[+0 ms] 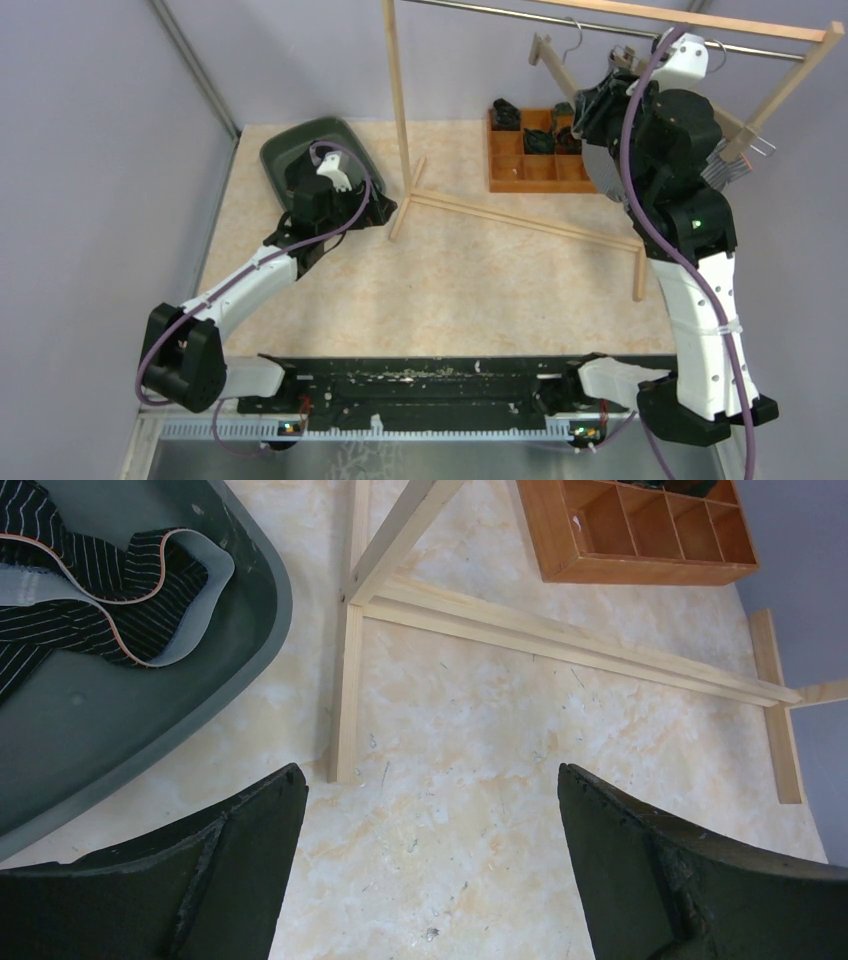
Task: Clip the underwear to the hanger
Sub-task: Pick up the hanger from the clothesline.
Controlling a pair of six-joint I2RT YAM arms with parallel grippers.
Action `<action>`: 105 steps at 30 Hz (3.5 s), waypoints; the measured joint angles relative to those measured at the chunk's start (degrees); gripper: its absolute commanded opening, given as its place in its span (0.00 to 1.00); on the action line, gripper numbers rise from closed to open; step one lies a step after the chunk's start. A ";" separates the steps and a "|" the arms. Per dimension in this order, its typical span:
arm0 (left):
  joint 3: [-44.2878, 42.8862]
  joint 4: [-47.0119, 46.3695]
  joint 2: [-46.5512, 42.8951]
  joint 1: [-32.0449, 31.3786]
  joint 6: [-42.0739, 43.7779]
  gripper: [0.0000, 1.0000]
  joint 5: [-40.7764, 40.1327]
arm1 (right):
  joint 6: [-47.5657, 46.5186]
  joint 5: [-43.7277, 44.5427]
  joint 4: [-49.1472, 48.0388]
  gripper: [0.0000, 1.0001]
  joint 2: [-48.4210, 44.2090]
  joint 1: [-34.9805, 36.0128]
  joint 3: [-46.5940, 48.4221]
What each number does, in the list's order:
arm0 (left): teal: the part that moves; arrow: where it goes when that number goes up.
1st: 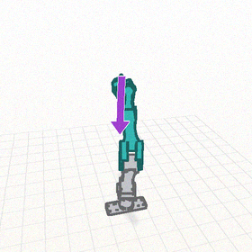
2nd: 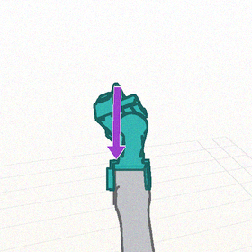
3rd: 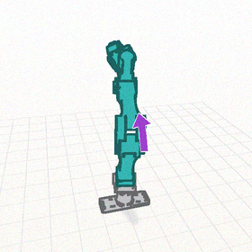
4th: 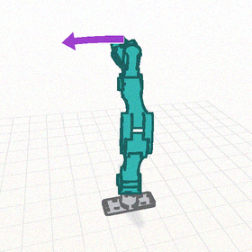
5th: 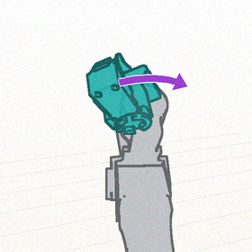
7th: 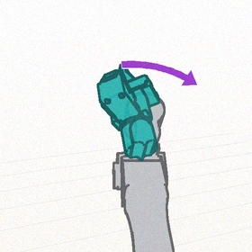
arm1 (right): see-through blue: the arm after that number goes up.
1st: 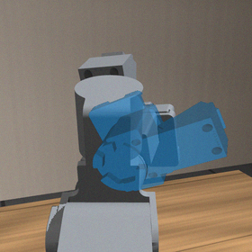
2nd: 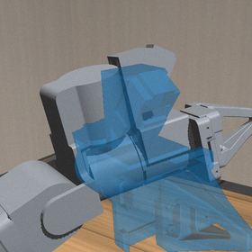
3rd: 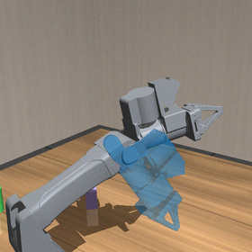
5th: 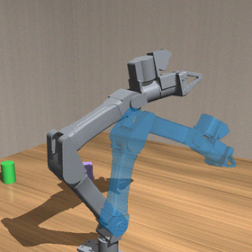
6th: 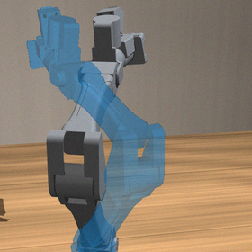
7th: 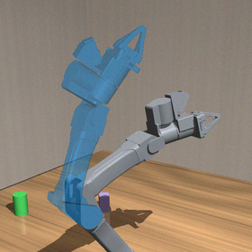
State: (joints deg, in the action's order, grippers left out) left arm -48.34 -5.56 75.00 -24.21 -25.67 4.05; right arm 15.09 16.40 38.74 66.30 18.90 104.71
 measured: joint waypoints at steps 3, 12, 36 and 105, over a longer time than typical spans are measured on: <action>0.07 0.00 0.00 0.00 0.00 1.00 -0.02 | 0.02 0.02 0.13 0.36 0.13 0.00 0.00; 0.07 0.00 -0.02 0.00 0.00 1.00 -0.04 | 0.00 -0.15 0.33 0.51 0.13 0.00 0.00; 0.63 0.00 -0.13 0.00 0.00 1.00 -0.24 | 0.52 -0.35 0.28 0.00 0.13 0.09 -0.02; -4.44 1.73 1.99 1.11 0.52 1.00 -1.99 | 0.85 -12.39 -18.38 0.00 -14.58 0.09 -21.64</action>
State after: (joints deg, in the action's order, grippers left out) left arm -52.77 -3.84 76.99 -23.09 -25.15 2.07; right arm 15.94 4.01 20.36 51.72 18.98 83.07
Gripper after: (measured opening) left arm 0.998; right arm 0.102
